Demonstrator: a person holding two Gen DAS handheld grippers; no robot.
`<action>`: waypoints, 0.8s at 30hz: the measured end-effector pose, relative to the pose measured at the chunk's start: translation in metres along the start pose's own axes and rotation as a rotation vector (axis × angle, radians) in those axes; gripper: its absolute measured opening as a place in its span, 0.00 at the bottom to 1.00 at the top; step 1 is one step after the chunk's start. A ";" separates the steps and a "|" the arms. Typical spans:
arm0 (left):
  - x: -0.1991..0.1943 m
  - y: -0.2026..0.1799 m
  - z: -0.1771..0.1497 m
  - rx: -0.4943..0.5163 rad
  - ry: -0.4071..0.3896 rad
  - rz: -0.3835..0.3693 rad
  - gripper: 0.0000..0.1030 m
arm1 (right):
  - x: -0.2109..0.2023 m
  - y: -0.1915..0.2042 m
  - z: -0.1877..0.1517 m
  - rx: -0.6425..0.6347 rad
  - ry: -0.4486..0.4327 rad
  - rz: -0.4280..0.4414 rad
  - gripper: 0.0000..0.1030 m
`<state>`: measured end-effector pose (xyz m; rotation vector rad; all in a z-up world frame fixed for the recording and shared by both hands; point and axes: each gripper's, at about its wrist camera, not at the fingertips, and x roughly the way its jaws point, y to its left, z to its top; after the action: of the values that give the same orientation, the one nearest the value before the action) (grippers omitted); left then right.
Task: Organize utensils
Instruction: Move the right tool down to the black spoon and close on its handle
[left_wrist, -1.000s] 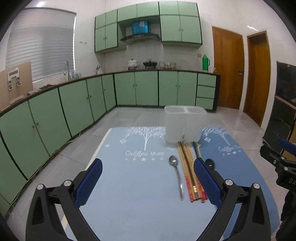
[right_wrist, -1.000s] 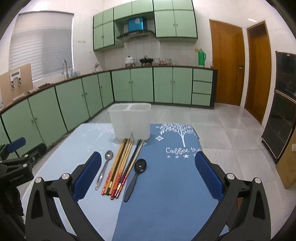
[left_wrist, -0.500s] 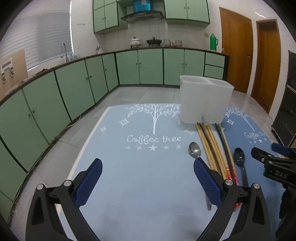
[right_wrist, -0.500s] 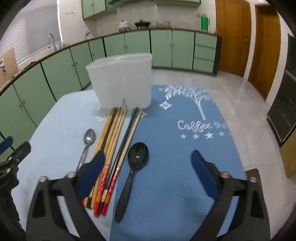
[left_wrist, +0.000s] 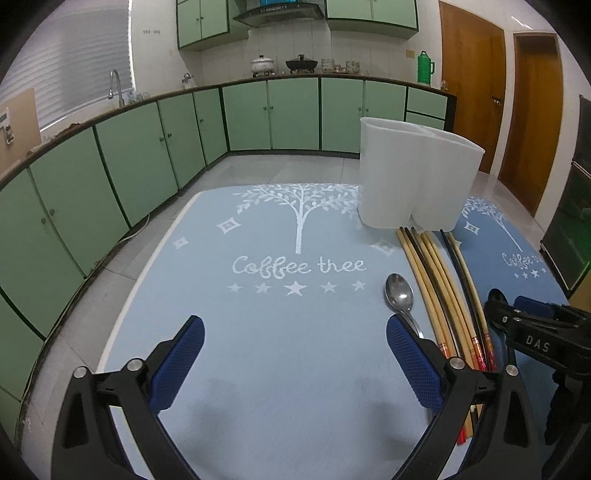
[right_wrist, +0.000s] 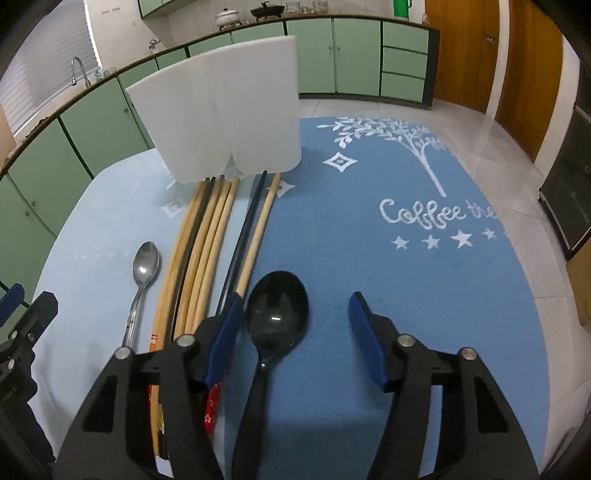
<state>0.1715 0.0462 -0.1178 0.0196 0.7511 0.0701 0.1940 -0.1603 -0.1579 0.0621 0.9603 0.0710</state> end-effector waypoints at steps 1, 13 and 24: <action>0.001 0.001 0.001 -0.002 0.003 -0.001 0.94 | 0.000 0.002 0.000 -0.007 -0.002 -0.004 0.49; 0.019 -0.020 0.010 0.005 0.040 -0.044 0.94 | 0.003 0.005 0.006 -0.073 0.006 0.008 0.30; 0.062 -0.056 0.029 0.022 0.102 -0.047 0.94 | 0.010 -0.027 0.017 -0.086 0.000 -0.034 0.30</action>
<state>0.2390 -0.0049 -0.1413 0.0195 0.8542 0.0179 0.2142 -0.1862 -0.1590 -0.0333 0.9567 0.0810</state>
